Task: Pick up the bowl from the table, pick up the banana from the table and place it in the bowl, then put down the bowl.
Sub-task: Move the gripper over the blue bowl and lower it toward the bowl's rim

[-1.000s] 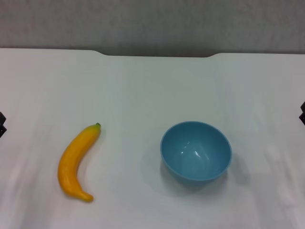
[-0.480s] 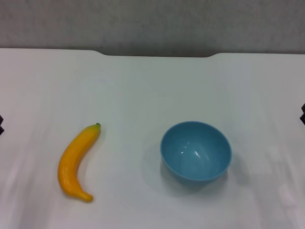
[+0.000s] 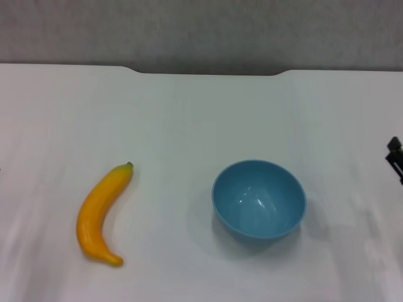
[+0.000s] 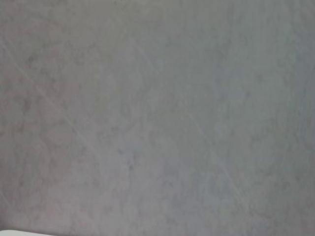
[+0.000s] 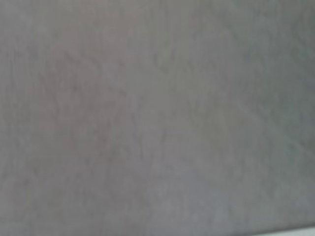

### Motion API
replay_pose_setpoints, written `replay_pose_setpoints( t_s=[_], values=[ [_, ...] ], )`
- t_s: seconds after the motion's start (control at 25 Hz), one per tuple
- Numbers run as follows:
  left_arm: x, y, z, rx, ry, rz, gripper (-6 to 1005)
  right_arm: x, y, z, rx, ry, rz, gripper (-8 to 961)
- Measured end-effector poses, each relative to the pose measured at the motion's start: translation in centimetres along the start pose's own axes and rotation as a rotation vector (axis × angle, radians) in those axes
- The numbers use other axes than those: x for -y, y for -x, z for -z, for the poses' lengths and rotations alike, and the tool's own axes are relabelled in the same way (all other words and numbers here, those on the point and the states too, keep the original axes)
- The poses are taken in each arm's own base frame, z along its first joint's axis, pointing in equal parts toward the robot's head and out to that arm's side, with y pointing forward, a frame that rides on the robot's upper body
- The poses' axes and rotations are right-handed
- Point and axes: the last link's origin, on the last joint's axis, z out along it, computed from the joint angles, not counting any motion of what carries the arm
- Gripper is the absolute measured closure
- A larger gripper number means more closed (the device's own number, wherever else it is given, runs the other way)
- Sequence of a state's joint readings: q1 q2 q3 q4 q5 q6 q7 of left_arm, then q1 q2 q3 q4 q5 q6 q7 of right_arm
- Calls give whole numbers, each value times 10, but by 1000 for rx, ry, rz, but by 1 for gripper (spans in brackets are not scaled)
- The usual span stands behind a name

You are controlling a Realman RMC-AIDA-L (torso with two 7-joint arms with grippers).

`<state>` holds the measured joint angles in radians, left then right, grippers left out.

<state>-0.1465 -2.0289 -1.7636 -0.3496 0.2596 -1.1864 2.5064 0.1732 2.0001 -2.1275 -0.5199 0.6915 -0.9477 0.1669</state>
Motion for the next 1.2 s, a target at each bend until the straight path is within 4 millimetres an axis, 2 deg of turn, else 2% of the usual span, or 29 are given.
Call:
replay_pose_setpoints(
  t_s=[0.28, 0.52, 0.76, 0.96, 1.2],
  values=[
    [-5, -3, -6, 6, 39, -22, 99, -14, 5, -18, -132, 27, 28, 74],
    [-13, -8, -16, 51, 75, -43, 100, -32, 27, -33, -248, 32, 132, 74],
    [-24, -19, -29, 97, 100, -21, 101, -50, 50, -44, -364, 89, 130, 73],
    [-36, -22, -42, 187, 84, -12, 102, -63, 61, -53, -485, 136, 150, 73],
    [-59, -37, -57, 301, 57, -31, 103, -77, 71, -58, -552, 179, 191, 74]
  ],
)
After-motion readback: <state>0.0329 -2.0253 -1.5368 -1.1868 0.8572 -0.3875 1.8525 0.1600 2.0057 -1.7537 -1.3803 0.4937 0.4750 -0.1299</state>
